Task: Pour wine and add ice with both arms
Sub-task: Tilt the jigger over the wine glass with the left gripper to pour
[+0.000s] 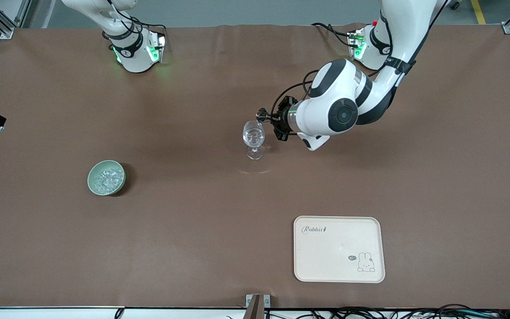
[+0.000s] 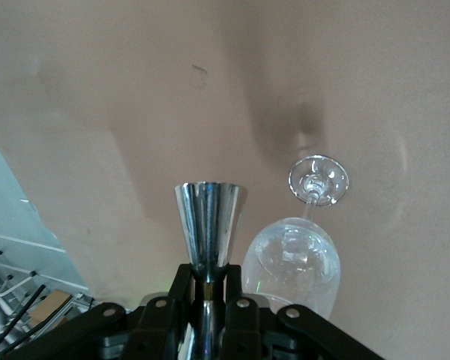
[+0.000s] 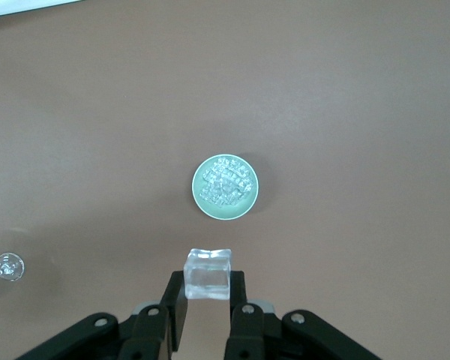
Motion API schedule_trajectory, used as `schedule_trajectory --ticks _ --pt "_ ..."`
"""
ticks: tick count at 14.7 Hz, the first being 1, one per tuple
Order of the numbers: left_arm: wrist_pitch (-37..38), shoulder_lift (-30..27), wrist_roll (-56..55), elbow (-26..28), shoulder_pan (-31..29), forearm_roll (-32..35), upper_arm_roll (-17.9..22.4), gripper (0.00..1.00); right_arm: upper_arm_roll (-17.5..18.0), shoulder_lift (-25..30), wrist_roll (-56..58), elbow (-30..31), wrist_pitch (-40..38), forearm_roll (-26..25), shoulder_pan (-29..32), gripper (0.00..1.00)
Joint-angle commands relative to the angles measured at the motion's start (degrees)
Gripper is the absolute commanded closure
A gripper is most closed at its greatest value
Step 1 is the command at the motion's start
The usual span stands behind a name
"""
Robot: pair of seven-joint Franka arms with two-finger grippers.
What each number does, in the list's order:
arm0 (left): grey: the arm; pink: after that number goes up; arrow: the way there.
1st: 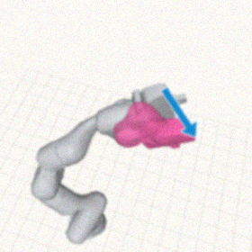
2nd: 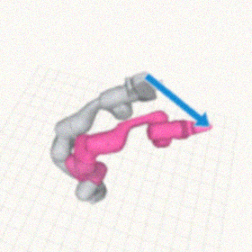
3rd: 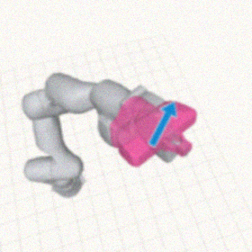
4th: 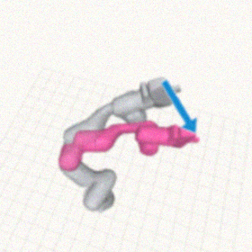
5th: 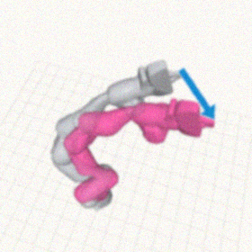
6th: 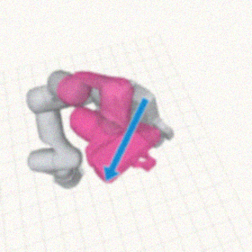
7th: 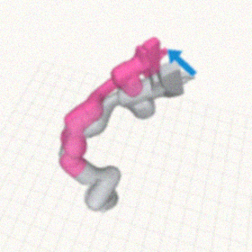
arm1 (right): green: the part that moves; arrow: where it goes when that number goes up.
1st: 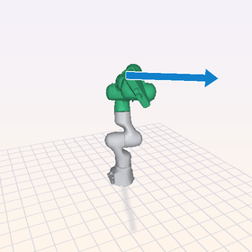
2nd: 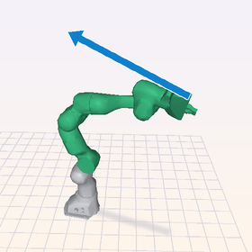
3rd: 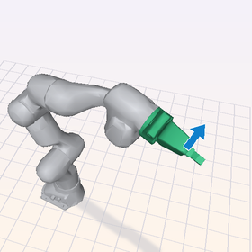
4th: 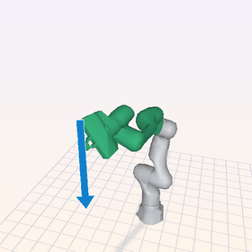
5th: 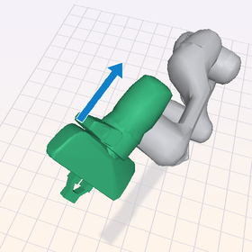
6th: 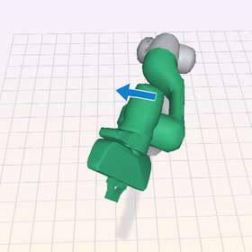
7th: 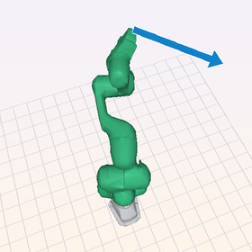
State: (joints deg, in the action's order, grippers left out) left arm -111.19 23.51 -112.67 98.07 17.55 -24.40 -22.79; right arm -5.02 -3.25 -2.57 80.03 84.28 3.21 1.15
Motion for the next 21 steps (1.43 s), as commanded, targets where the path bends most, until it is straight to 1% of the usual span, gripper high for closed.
schedule_trajectory --ticks 1,5,10,21 --pt "0.0 1.7 -4.4 -2.4 1.0 2.3 0.5 1.0 0.3 -0.4 0.6 -1.3 -0.8 -0.4 0.2 0.99" --pt "0.0 3.3 -11.6 -4.8 2.3 6.7 0.5 1.0 0.3 -0.4 0.6 -1.3 -0.8 -0.4 0.2 0.99" --pt "0.2 3.1 -15.3 -5.0 3.5 8.8 0.6 1.0 0.4 -0.4 0.6 -1.3 -0.8 -0.4 0.2 0.99" --pt "2.6 3.2 -15.8 -5.3 4.3 10.9 0.6 1.0 0.4 -0.4 0.7 -1.3 -0.8 -0.4 0.2 0.99"
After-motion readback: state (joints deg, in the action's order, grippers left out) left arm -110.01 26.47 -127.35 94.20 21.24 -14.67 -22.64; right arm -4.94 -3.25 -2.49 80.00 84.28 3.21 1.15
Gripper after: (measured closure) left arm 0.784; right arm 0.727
